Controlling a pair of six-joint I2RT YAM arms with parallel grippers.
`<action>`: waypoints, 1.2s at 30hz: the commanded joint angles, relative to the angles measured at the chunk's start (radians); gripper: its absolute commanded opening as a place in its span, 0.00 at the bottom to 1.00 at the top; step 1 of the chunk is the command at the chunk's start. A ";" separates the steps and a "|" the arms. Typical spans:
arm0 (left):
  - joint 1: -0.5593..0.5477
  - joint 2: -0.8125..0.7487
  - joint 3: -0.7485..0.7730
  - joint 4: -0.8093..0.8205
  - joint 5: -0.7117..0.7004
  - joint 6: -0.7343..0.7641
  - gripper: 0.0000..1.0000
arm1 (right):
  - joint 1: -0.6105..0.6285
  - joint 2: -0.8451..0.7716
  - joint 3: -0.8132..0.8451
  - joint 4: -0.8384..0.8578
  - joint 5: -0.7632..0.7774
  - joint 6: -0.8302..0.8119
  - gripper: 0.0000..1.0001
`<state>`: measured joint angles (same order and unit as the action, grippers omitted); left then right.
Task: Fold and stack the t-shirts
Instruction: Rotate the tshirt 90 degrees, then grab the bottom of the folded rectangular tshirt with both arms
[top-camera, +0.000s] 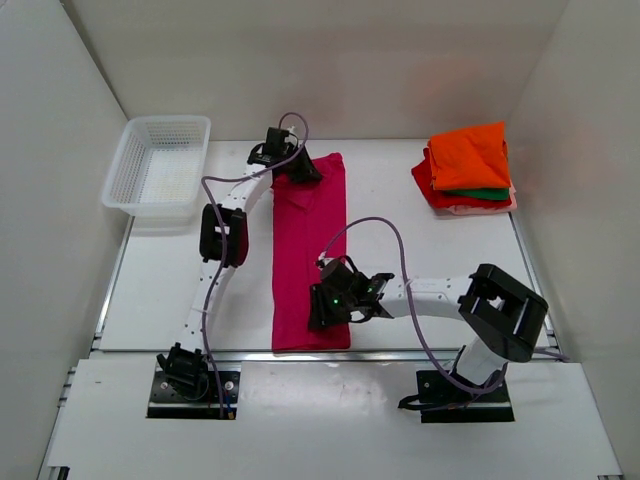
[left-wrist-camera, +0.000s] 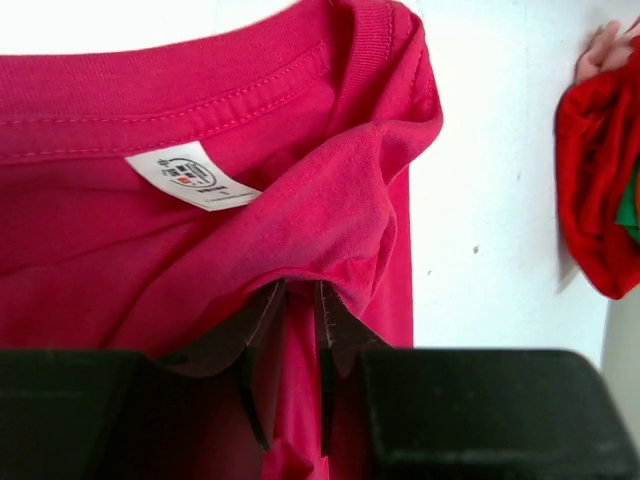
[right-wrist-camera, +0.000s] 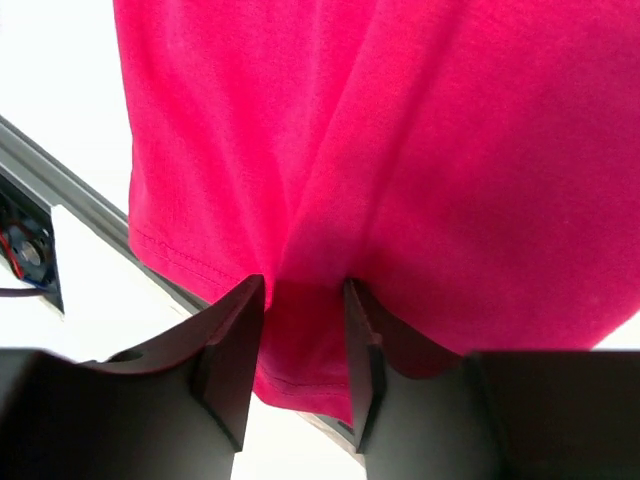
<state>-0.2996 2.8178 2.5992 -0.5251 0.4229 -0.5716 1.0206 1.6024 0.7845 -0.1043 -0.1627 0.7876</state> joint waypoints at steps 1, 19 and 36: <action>0.034 -0.142 -0.065 0.149 0.043 -0.039 0.30 | -0.005 -0.030 -0.017 -0.101 0.032 -0.054 0.36; -0.060 -1.668 -1.842 0.234 -0.097 0.030 0.44 | -0.245 -0.558 -0.247 -0.129 0.127 -0.082 0.58; -0.142 -2.402 -2.499 0.128 -0.093 -0.231 0.48 | 0.055 -0.493 -0.412 -0.021 0.215 0.211 0.42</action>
<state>-0.4347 0.4030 0.1043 -0.3923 0.3218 -0.7879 1.0508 1.0683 0.3607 -0.1345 0.0250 0.9619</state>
